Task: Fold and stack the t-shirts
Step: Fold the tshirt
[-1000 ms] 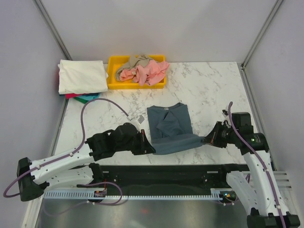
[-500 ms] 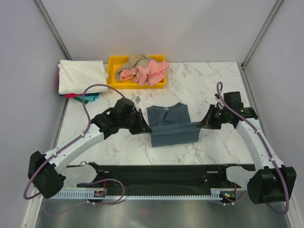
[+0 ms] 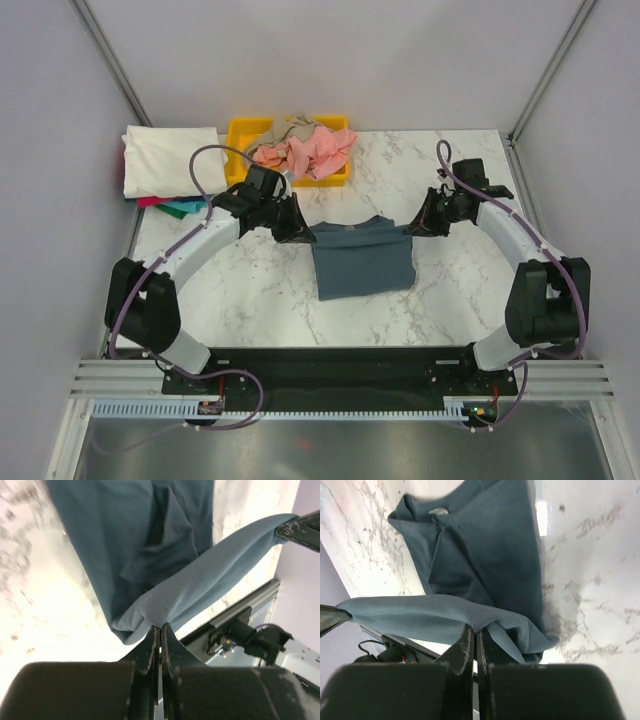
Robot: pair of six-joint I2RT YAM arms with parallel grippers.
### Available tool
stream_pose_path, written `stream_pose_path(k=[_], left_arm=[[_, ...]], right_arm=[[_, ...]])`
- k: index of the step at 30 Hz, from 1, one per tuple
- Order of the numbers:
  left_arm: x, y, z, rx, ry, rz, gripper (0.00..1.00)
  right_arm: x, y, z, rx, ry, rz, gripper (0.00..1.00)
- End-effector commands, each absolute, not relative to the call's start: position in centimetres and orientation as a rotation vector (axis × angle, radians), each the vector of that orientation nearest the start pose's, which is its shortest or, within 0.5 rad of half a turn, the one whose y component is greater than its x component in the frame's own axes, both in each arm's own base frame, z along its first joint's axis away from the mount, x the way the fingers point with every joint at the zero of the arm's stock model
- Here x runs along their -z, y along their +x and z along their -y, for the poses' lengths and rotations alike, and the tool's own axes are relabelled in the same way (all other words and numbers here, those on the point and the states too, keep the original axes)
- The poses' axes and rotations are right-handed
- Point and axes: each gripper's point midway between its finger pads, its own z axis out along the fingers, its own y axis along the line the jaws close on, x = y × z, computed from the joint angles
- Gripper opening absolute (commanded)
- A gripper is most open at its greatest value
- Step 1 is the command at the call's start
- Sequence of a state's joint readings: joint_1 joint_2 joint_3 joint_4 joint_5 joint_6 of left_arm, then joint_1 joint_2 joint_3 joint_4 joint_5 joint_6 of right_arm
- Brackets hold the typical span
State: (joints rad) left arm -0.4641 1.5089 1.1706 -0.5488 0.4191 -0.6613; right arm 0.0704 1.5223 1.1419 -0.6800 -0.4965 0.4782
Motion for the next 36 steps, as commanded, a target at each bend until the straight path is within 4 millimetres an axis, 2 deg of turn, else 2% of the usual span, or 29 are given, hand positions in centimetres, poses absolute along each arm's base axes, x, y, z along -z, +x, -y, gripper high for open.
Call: stream_pose_path(k=[1,2,3,6,7,8,10,11,12,15,18,19,20,21,22,23,24,25,27,28,30,32,33,34,35,36], left_arm=[[-16.4,31.2,24.4,0.968,0.02,-2.602,0.02],[-16.0,32.4,24.3,0.961,0.001,-2.61,0.02],[-15.9,32.9,24.3,0.966,0.005,-2.611,0.02],[-14.5,34.6,24.6,0.979,-0.014,-2.65,0.02],[-14.2,35.0,24.7,0.975,-0.015,-2.655,0.02],[-13.9,35.5,24.5,0.956,-0.024,-2.656,0.02],[-12.8,36.0,24.4,0.941,-0.04,-2.68,0.02],[-12.3,36.2,24.3,0.927,-0.046,-2.686,0.02],[-12.1,36.4,24.1,0.921,-0.051,-2.69,0.02],[-11.1,37.5,23.2,0.863,-0.074,-2.695,0.02],[-9.1,39.2,22.3,0.813,-0.109,-2.72,0.02],[-9.7,39.6,22.2,0.827,-0.113,-2.703,0.02],[-9.1,40.5,22.1,0.83,-0.119,-2.709,0.02],[-8.8,41.0,21.9,0.821,-0.126,-2.71,0.1],[-8.5,41.5,21.9,0.824,-0.131,-2.709,0.14],[-7.9,42.6,22.0,0.835,-0.148,-2.714,0.16],[-7.8,43.1,22.2,0.856,-0.149,-2.716,0.23],[-7.6,43.2,22.5,0.883,-0.153,-2.738,0.3],[-8.0,44.8,22.8,0.909,-0.167,-2.737,0.47],[-8.4,44.8,22.7,0.894,-0.176,-2.75,0.5],[-10.6,45.6,22.6,0.887,-0.139,-2.695,0.61],[-12.0,45.7,21.9,0.823,-0.12,-2.66,0.64],[-13.7,45.5,21.5,0.806,-0.104,-2.622,0.65],[-14.4,45.4,21.0,0.766,-0.104,-2.604,0.66],[-14.3,44.7,20.5,0.742,-0.099,-2.609,0.66],[-14.6,44.3,20.2,0.723,-0.094,-2.605,0.66]], right_arm=[[-14.4,37.3,-12.1,-0.808,0.353,-2.535,0.0],[-14.9,38.3,-12.1,-0.811,0.345,-2.516,0.0],[-13.8,38.9,-12.2,-0.812,0.359,-2.541,0.0],[-13.3,40.5,-12.7,-0.832,0.356,-2.543,0.0],[-12.0,41.0,-12.9,-0.84,0.363,-2.571,0.0],[-12.1,41.7,-13.1,-0.858,0.357,-2.567,0.0],[-10.7,42.3,-13.5,-0.868,0.363,-2.593,0.0],[-10.7,42.7,-13.8,-0.873,0.349,-2.59,0.01],[-9.9,42.9,-14.0,-0.883,0.349,-2.607,0.02],[-9.6,43.7,-14.6,-0.895,0.329,-2.6,0.09],[-9.4,45.0,-15.0,-0.911,0.319,-2.574,0.14],[-9.5,45.4,-15.1,-0.919,0.318,-2.564,0.16],[-9.4,45.9,-15.2,-0.925,0.319,-2.559,0.28],[-8.9,46.3,-15.3,-0.93,0.319,-2.564,0.37],[-9.7,47.4,-15.5,-0.933,0.302,-2.536,0.43],[-9.8,48.0,-15.5,-0.932,0.306,-2.529,0.47],[-9.4,48.5,-15.6,-0.938,0.325,-2.534,0.51],[-10.6,49.6,-15.8,-0.957,0.31,-2.499,0.57],[-10.7,50.3,-16.1,-0.971,0.321,-2.5,0.61],[-11.9,50.9,-16.1,-0.971,0.305,-2.475,0.63],[-13.3,50.9,-16.0,-0.955,0.291,-2.453,0.65],[-13.0,50.2,-15.0,-0.86,0.278,-2.462,0.71],[-14.1,49.7,-14.4,-0.816,0.266,-2.447,0.72],[-13.2,48.7,-13.9,-0.779,0.276,-2.472,0.73],[-13.3,48.1,-13.6,-0.753,0.258,-2.472,0.74],[-14.3,47.5,-13.4,-0.726,0.249,-2.451,0.73]])
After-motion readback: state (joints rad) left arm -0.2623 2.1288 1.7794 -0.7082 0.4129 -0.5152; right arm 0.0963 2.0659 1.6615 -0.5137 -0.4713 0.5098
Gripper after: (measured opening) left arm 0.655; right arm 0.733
